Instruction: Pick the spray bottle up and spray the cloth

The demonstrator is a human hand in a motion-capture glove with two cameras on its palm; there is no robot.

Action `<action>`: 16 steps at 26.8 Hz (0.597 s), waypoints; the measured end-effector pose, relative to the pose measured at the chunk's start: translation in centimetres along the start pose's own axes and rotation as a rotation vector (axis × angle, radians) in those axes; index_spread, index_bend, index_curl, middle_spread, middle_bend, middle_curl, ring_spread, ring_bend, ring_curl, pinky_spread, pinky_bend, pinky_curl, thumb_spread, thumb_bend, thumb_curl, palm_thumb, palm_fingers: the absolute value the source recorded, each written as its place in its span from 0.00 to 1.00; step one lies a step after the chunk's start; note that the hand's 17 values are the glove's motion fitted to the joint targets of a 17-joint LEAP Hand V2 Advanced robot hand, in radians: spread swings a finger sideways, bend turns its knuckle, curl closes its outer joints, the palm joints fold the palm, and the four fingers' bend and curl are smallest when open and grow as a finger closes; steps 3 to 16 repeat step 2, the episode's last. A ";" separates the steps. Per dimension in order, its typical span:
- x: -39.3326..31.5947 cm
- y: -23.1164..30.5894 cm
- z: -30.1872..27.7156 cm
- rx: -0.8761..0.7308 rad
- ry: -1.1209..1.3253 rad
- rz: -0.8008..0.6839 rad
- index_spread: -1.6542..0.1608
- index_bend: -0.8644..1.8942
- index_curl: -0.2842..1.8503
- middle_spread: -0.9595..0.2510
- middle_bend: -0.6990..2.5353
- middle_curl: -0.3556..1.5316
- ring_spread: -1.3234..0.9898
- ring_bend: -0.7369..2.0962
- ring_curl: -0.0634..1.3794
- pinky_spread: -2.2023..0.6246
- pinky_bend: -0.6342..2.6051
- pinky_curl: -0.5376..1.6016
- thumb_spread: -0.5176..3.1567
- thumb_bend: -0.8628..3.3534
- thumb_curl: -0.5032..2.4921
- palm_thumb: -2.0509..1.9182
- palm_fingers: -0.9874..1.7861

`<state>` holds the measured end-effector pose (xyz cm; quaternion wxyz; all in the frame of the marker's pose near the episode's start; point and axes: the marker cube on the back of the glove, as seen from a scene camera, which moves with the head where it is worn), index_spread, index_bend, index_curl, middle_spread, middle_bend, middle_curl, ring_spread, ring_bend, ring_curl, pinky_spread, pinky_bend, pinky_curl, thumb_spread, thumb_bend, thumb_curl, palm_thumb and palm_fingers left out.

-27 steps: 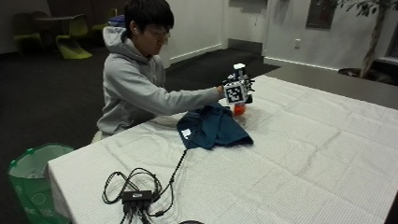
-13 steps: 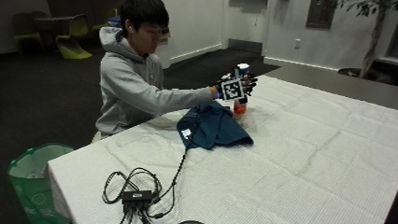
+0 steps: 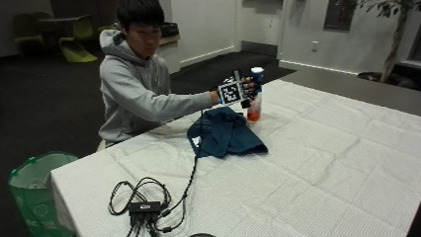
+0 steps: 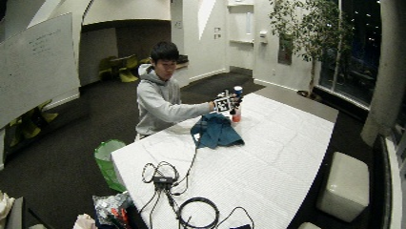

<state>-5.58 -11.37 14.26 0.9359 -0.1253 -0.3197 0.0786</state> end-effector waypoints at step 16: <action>-0.1 -0.4 -0.4 0.071 0.017 -0.013 0.73 0.36 0.27 0.74 0.29 0.39 0.53 0.40 0.29 0.80 0.34 0.43 0.35 0.20 0.37 0.73 0.49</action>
